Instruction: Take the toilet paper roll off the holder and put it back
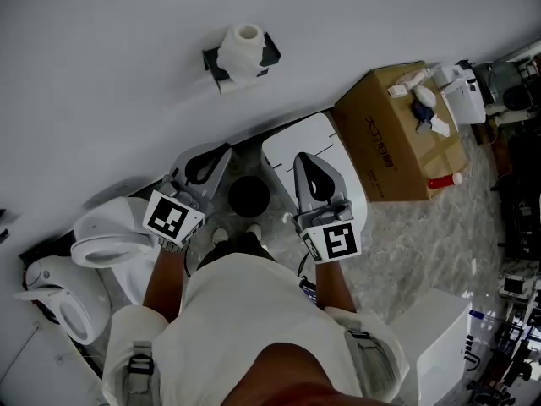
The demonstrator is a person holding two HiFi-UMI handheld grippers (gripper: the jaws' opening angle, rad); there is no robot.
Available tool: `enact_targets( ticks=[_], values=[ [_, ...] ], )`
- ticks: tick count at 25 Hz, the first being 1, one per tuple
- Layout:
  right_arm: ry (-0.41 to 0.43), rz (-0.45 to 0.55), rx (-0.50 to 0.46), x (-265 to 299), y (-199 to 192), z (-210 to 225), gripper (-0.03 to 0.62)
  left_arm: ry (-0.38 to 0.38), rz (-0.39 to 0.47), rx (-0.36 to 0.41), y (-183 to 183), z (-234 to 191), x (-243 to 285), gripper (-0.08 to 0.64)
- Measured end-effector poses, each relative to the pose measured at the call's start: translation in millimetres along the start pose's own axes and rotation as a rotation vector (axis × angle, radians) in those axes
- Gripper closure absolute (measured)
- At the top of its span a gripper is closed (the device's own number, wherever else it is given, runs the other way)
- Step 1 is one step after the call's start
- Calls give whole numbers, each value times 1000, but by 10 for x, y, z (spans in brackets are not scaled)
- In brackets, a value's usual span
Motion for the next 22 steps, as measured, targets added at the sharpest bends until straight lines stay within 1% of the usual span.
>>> enact_targets(
  ticks=[6, 10, 14, 22],
  values=[
    [23, -7, -1, 30, -20, -28, 584, -1, -5, -5, -30, 37, 4, 560],
    [43, -22, -16, 60, -11, -50, 584, -11, 11, -2, 9, 46, 28, 560],
    [52, -45, -26, 79, -24, -66, 584, -20, 30, -20, 39, 63, 37, 560],
    [81, -53, -27, 107, -41, -143, 584, -15, 32, -30, 36, 43, -17, 560]
  ],
)
Point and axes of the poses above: the fingertips, and each gripper's own axes: x forward along the fingers, z to its right, y out of its top, the point moved 7 cm from there along -x, backward along the fingers, and after that the axes turned 7 degrees about y, right-handed, at the moved point
